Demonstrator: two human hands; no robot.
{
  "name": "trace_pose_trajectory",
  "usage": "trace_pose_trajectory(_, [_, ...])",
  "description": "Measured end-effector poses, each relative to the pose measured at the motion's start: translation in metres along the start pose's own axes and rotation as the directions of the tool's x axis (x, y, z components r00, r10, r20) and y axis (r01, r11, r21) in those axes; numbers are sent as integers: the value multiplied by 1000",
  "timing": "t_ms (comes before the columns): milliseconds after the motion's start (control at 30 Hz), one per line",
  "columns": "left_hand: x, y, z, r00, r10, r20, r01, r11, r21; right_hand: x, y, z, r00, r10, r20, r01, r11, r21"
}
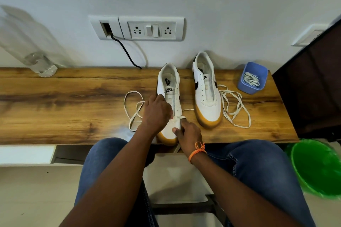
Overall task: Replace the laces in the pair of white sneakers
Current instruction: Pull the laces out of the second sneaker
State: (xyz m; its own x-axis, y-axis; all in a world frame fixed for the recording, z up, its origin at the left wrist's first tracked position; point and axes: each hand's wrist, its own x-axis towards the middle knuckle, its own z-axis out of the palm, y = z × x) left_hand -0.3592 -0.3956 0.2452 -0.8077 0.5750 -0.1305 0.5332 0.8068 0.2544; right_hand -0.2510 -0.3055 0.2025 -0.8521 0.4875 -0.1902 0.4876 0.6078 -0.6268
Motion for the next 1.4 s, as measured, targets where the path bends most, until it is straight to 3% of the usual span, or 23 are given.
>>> trace_pose_trajectory(133, [5,-16,-9,953,-299,-53,279,929,-243,0,3,0,1000,-3,-1,3,999,35])
trace_pose_trajectory(233, [2,-32,-29,810,-548,-207,492,828,-267,0,5,0,1000,-2,-2,2,998,64])
trace_pose_trajectory(300, [-1,-39,-40,742,-623,-247,569,780,-259,0,6,0,1000,13,3,-13,996,83])
trace_pose_trajectory(400, [-4,-31,-38,790,-560,-250,535,829,-165,0,7,-1,1000,27,13,-28,996,79])
trace_pose_trajectory(500, [-4,-14,-27,930,-271,-248,246,961,-128,0,6,0,1000,25,10,-26,998,65])
trace_pose_trajectory(567, [-2,-3,-14,991,-80,-105,65,988,-142,0,5,1,1000,25,11,-25,998,62])
trace_pose_trajectory(633, [-2,2,-2,999,18,36,-14,996,-94,0,4,1,1000,26,11,-27,998,56])
trace_pose_trajectory(867, [7,-3,4,1000,15,-4,-16,975,-222,0,4,1,1000,7,15,-7,999,36])
trace_pose_trajectory(1133, [10,0,9,987,-52,153,98,944,-316,1,4,2,1000,11,23,-11,1000,13])
trace_pose_trajectory(1233, [10,-1,4,992,-82,100,105,961,-256,1,5,3,1000,-5,19,4,999,36])
trace_pose_trajectory(1400, [3,-18,-23,962,-249,-111,224,953,-202,1,7,2,1000,5,17,-6,998,56])
